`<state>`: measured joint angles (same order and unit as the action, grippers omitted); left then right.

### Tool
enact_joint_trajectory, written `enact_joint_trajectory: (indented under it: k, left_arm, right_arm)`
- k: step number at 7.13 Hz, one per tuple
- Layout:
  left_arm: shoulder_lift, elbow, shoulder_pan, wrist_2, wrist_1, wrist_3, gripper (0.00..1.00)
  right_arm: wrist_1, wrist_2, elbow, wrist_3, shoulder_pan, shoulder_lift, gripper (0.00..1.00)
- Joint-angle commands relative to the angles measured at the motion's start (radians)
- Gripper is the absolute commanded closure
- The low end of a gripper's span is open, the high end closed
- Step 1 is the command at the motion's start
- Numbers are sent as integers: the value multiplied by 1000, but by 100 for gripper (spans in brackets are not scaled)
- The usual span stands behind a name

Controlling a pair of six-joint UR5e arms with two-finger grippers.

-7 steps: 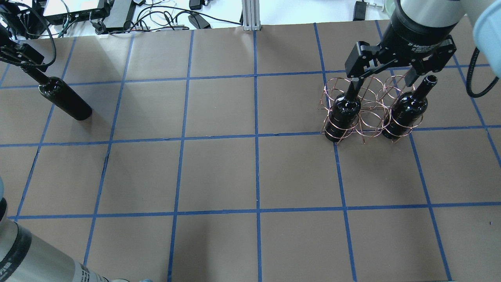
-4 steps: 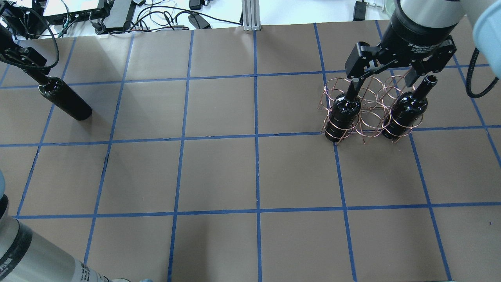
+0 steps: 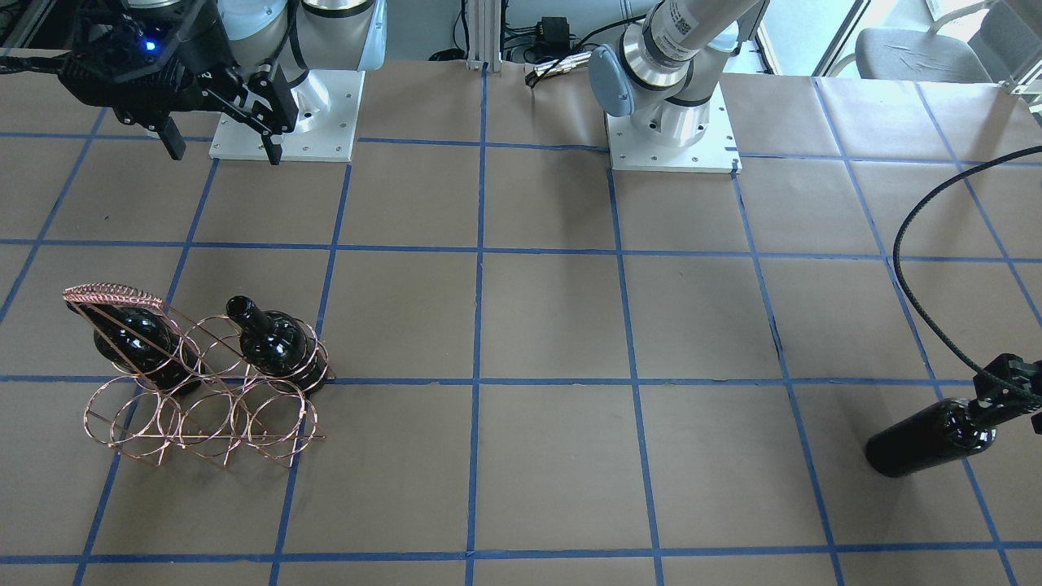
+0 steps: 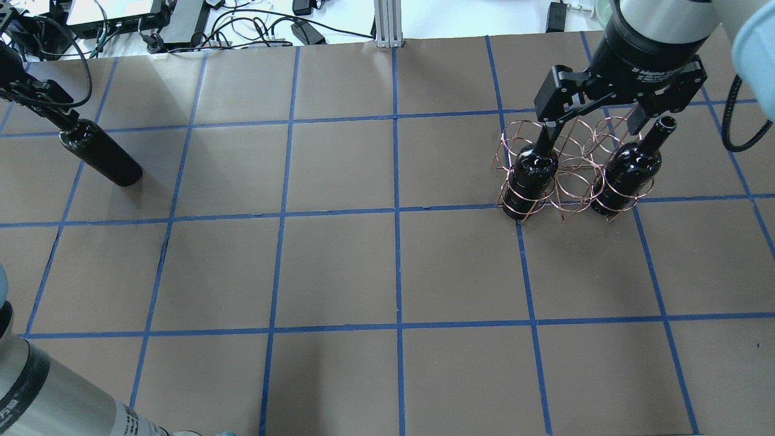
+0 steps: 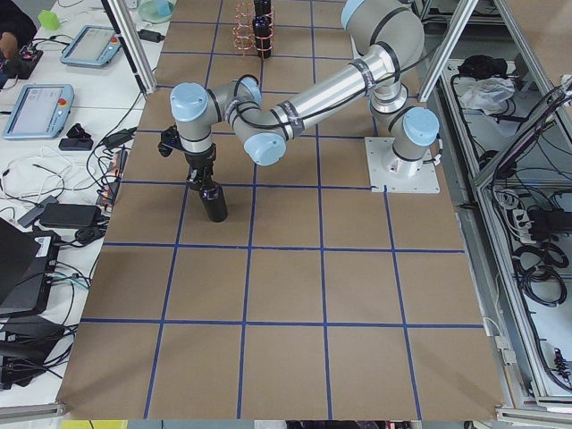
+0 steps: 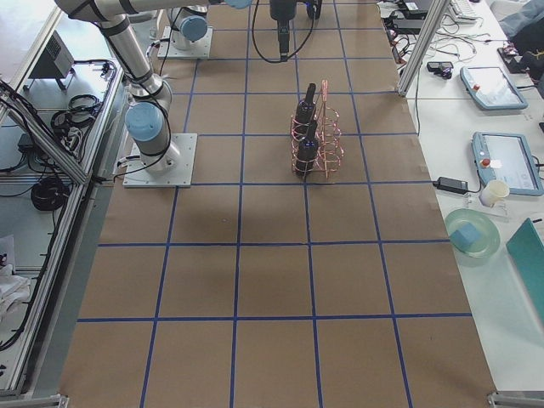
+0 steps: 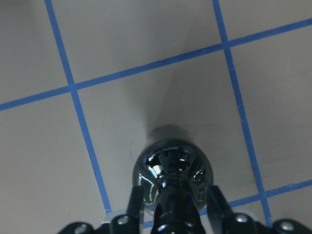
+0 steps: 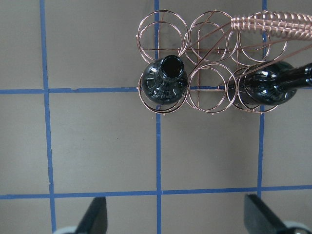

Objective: Place wine into wine basket
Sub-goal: 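Close the left gripper on the bottle neck and lift it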

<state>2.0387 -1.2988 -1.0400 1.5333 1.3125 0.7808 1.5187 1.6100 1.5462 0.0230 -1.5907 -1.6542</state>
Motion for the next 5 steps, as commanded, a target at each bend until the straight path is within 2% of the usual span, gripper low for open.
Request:
enact_joint_trajectory:
  k: [1, 3, 5]
  left_arm:
    - [0, -1, -2, -4, 13, -2, 100]
    - [-23, -1, -2, -2, 27, -9, 100]
    - [-93, -17, -62, -5, 69, -159, 100]
  right_arm:
    - [0, 1, 0, 0, 0, -1, 0]
    - [0, 1, 0, 0, 0, -1, 0]
    - [0, 2, 0, 0, 0, -1, 0]
